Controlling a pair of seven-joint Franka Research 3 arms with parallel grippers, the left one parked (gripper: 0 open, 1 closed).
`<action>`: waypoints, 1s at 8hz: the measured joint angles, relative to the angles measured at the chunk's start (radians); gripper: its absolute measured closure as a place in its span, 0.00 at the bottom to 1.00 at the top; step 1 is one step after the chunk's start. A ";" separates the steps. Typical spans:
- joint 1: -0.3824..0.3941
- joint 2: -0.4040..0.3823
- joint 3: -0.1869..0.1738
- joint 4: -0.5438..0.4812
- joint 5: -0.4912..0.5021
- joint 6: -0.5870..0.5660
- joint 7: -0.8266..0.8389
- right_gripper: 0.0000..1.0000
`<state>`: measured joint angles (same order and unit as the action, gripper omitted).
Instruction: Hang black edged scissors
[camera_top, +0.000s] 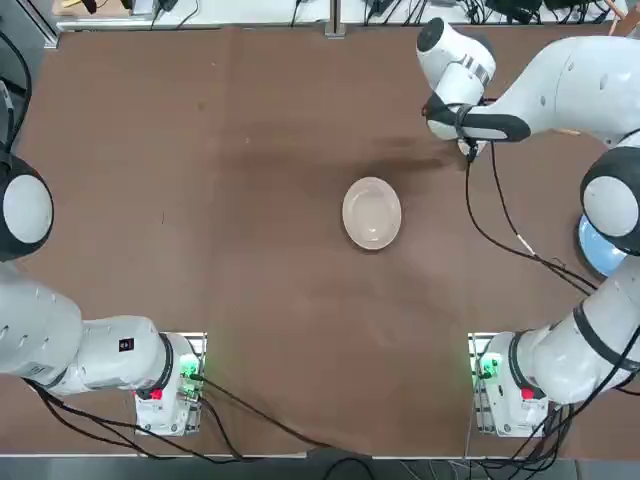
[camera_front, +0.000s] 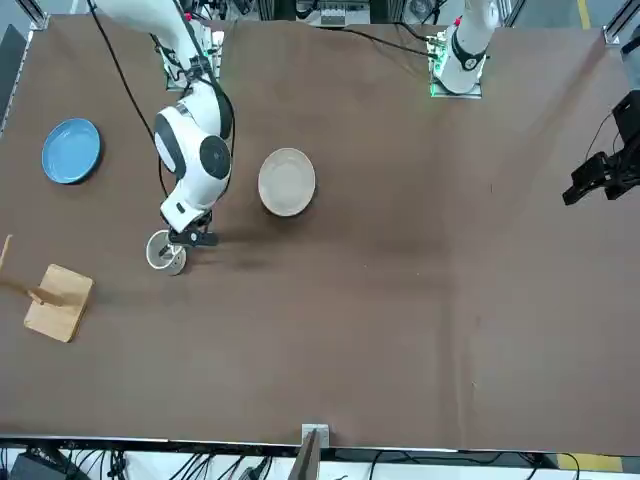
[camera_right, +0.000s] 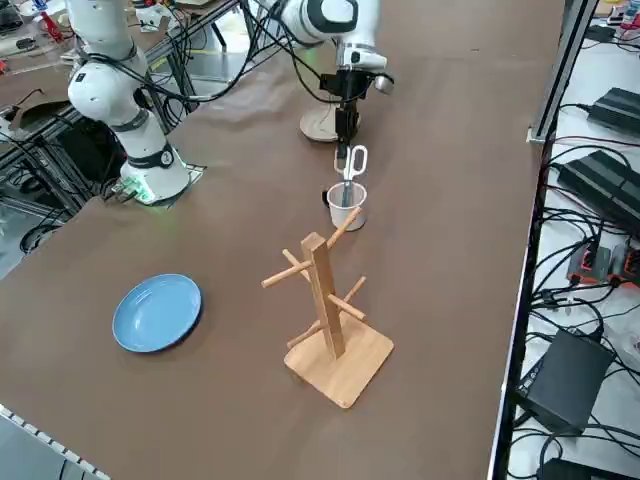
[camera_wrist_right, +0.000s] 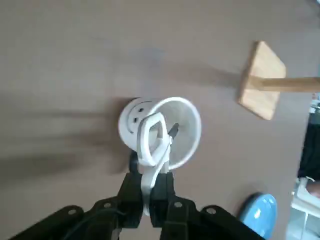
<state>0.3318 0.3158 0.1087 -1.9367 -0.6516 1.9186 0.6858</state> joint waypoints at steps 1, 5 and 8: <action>0.001 -0.024 0.001 0.025 0.009 -0.059 -0.001 0.89; -0.011 -0.137 -0.012 0.182 0.229 -0.242 -0.140 0.89; -0.210 -0.156 -0.045 0.314 0.463 -0.274 -0.406 0.89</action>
<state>0.1219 0.1602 0.0635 -1.6227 -0.1883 1.6445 0.2803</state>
